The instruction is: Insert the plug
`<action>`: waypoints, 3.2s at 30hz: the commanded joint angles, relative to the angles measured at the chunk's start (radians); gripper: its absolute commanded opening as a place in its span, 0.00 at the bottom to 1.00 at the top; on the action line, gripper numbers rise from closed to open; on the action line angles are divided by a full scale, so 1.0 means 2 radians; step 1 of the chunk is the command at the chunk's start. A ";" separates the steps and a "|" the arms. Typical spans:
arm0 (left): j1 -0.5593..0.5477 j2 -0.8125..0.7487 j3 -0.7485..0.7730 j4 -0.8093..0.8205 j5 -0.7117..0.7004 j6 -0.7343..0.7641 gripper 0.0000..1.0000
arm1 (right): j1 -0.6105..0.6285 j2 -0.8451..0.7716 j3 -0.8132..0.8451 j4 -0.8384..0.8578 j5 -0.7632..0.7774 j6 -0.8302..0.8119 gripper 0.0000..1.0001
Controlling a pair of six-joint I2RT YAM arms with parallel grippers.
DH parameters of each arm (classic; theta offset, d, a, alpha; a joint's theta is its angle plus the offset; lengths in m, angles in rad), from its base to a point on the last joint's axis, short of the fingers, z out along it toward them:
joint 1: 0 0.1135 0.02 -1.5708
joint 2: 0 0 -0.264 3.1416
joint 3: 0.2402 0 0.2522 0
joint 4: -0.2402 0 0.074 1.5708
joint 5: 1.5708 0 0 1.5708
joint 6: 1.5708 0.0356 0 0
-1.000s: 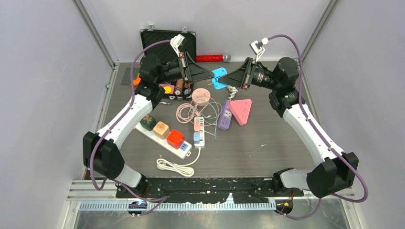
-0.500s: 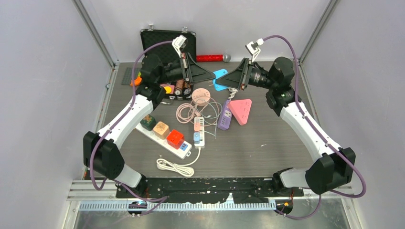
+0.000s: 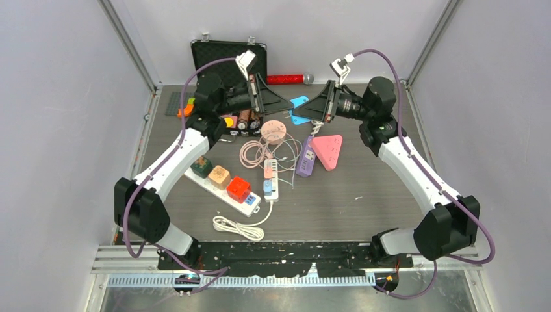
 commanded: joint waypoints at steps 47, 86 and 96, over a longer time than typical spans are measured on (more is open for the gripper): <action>-0.072 0.348 0.236 -0.401 -0.268 0.280 0.79 | -0.093 0.153 -0.064 -0.309 0.462 -0.182 0.05; -0.086 0.405 0.265 -0.407 -0.224 0.265 0.63 | -0.042 0.218 -0.015 -0.368 0.494 -0.180 0.05; -0.088 0.411 0.260 -0.408 -0.208 0.266 0.32 | -0.034 0.215 0.003 -0.332 0.473 -0.142 0.06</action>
